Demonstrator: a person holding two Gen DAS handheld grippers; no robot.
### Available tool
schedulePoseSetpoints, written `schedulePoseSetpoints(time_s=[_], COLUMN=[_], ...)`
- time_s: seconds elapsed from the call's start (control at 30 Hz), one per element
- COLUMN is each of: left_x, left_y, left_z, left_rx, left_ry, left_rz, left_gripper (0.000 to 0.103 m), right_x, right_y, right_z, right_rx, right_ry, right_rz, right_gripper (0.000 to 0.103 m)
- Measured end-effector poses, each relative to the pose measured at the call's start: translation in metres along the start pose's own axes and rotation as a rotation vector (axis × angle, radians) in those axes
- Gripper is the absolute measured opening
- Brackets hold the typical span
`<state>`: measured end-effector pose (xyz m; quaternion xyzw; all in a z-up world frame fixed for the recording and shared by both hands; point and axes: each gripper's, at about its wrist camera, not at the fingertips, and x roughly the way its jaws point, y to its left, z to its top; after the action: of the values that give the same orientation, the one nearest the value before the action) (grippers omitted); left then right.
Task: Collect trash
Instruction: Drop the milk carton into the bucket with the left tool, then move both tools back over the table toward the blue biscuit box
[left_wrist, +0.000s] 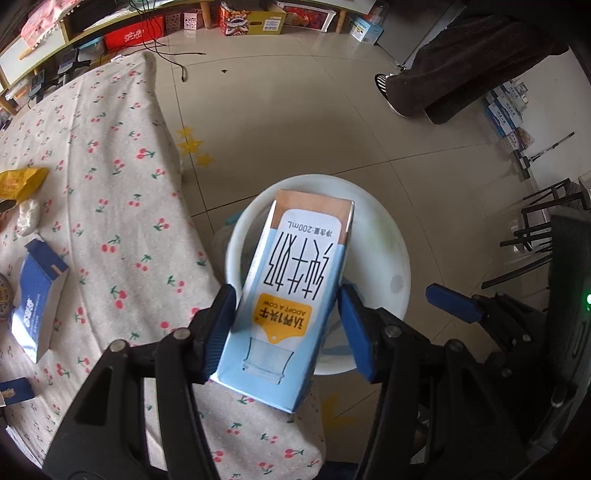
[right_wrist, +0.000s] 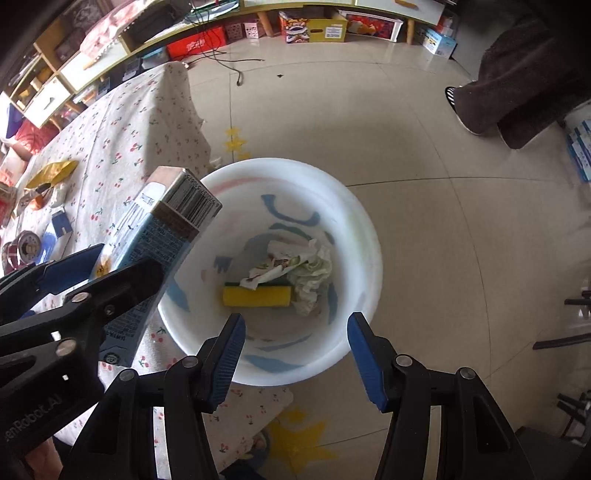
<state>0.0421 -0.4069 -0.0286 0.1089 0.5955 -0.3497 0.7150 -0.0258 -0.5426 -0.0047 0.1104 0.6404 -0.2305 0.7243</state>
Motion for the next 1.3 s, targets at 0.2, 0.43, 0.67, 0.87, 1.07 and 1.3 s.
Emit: schedulePoseSetpoints(time_s=[0.2,0.43,0.67,0.87,1.07,1.3], left_x=[0.03,0.028,0.018,-0.028,-0.093,-0.149], left_y=[-0.024,-0.029,-0.013,0.034,0.136,0.258], left_z=[0.003,0.004,0.0,-0.017,-0.044,-0.083], left_rx=[0.079,0.116,0.082,0.083,-0.006,-0.174], left_ry=[0.048,0.048,0.047,0.003,-0.062,-0.115], left_rz=[0.106,0.174,0.17,0.175,0.23,0.354], left_gripper=[0.062,0.066,0.066,0.066,0.07,0.072], right_x=[0.005,0.01,0.009,0.001,-0.012,-0.025], right_y=[-0.022,-0.024,-0.018,0.004,0.065,0.162], right_z=[0.002,0.0,0.001,0.007,0.01,0.007], right_rx=[0.045,0.021,0.007,-0.027,-0.145,-0.289], right_ry=[0.006,0.02,0.018,-0.022,-0.051,-0.036], right_rz=[-0.085,-0.108,-0.104,-0.088,0.04,0.236], right_gripper=[0.059,0.059,0.059,0.059,0.059,0.061])
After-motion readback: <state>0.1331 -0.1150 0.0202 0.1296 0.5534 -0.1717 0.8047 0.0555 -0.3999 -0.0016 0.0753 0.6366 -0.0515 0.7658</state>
